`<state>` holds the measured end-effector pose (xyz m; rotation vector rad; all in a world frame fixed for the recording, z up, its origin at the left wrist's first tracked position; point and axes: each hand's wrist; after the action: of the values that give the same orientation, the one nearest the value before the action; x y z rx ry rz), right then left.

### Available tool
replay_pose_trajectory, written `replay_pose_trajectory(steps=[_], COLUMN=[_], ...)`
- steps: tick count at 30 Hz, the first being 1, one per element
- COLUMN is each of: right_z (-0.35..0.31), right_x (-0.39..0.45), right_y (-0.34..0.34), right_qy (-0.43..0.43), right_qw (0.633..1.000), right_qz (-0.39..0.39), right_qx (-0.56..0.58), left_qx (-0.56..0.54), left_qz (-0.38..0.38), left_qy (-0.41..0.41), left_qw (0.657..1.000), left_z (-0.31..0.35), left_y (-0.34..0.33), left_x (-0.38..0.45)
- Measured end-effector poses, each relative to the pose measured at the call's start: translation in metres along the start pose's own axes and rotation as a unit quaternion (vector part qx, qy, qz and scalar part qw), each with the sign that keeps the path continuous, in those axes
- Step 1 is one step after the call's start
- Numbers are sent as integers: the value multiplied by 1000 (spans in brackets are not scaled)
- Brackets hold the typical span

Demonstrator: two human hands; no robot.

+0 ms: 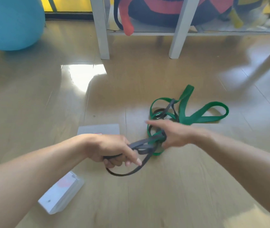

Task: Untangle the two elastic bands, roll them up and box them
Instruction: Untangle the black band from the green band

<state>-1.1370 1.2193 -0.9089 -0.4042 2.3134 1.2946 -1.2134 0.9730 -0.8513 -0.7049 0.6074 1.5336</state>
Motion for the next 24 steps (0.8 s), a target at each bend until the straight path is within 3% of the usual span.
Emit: replay_pose_trajectory(steps=[2, 5, 7, 9, 11, 13, 16, 18, 21, 22, 24], right_z=[-5, 18, 24, 24, 19, 26, 28, 23, 1, -7, -16], right_x=[8, 21, 21, 22, 20, 24, 22, 25, 28, 26, 25], right_y=[-31, -49, -36, -17, -2, -3, -40, -66, -77, -75, -68], right_qy=[4, -112, -180, -168, -129, -88, -53, -62, -73, -72, -78], right_qw=[997, 973, 951, 936, 954, 983, 967, 980, 965, 961, 950], right_qz=[10, 188, 250, 283, 250, 142, 20, 72, 249, 268, 282], right_qx=[-74, -78, -4, 127, 99, -70, -250, -177, -24, 5, 105], left_qx=[-46, -170, -210, -184, -139, -138, -199, -195, -151, -140, -123], left_qz=[37, 161, 259, 354, 421, 450, 422, 431, 486, 504, 533], left_qy=[-97, -254, -314, -303, -274, -261, -316, -384, -492, -509, -496], left_qw=[993, 938, 889, 865, 854, 843, 826, 793, 706, 684, 674], left_z=[16, 44, 55, 53, 42, 31, 38, 49, 64, 66, 66], left_y=[-2, -5, 0, 10, 15, 14, 8, 7, 8, 9, 9], left_x=[-7, -18, -22, -21, -17, -14, -23, -37, -58, -62, -61])
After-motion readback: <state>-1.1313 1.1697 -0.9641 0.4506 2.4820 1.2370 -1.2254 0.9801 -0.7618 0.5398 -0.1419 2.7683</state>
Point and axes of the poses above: each hand's wrist, its own x-axis towards the middle knuckle, its own y-axis out of the back of the hand, z = x × y, and after that the axes turned 3 degrees about -y, right-handed
